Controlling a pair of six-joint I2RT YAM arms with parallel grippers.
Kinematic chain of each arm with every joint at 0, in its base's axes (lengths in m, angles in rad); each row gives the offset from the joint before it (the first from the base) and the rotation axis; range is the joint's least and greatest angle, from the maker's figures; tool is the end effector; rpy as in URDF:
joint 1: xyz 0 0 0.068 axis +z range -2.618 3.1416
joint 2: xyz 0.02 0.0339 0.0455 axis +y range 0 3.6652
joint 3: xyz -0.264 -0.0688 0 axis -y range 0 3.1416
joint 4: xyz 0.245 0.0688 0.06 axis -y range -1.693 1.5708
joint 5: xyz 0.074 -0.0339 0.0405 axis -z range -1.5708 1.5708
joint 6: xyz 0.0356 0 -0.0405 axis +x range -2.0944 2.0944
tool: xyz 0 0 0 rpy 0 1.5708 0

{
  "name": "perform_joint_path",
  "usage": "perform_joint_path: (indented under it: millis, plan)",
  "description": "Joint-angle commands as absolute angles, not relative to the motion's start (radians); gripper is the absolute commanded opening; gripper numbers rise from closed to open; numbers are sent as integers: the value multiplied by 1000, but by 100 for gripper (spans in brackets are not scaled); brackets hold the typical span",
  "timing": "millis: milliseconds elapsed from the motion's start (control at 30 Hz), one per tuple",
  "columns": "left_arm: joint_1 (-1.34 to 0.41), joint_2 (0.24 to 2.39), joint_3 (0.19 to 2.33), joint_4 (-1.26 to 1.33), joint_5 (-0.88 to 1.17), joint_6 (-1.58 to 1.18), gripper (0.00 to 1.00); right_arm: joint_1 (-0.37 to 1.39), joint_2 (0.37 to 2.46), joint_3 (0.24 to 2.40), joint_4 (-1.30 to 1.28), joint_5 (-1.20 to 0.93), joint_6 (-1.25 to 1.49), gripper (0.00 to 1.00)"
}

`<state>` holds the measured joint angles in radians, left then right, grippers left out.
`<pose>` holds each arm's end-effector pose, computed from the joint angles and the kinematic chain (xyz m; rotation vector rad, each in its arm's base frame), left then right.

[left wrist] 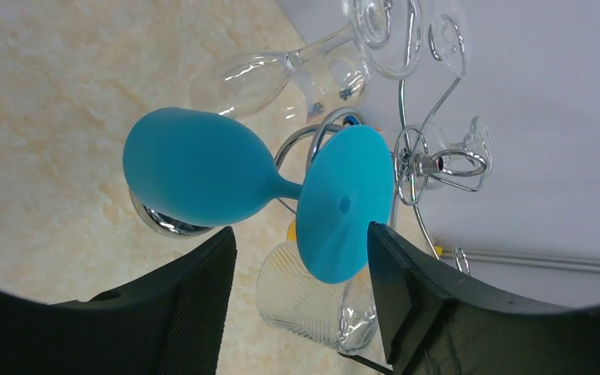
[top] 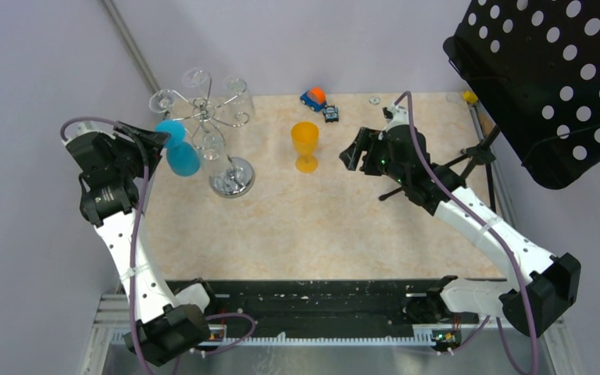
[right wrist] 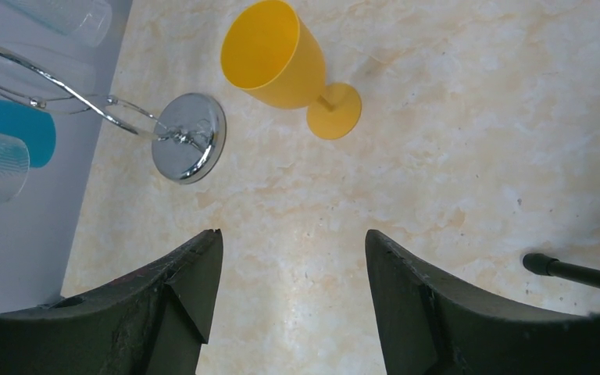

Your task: Take the wine glass off the wine glass rack

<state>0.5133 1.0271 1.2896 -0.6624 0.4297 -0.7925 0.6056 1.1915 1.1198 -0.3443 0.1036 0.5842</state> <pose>0.1836 0.0865 0.4195 -0.9659 1.7299 -0.6046 0.2249 0.1512 0.3568 0.0472 2.0459 0.6589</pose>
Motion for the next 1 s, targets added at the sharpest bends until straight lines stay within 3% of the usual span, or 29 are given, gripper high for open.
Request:
perform_joint_path:
  millis: [0,233,367,667,800,967]
  plan:
    - [529,997,1241,-508,437,-845,65,597,1150,1111,-308,109,592,68]
    - [538,1001,1179,-398,476,-927,54,597,1131,1102,-310,112,592,68]
    - [539,994,1187,-420,464,-931,37,597,1119,1096,-311,123,595,67]
    - [540,984,1238,-487,428,-932,15,597,1109,1100,-329,130,597,67]
    - [539,985,1252,-446,471,-969,0,597,1107,1102,-331,134,593,66]
    - [540,1002,1270,-383,523,-1029,0,597,1107,1104,-330,138,586,66]
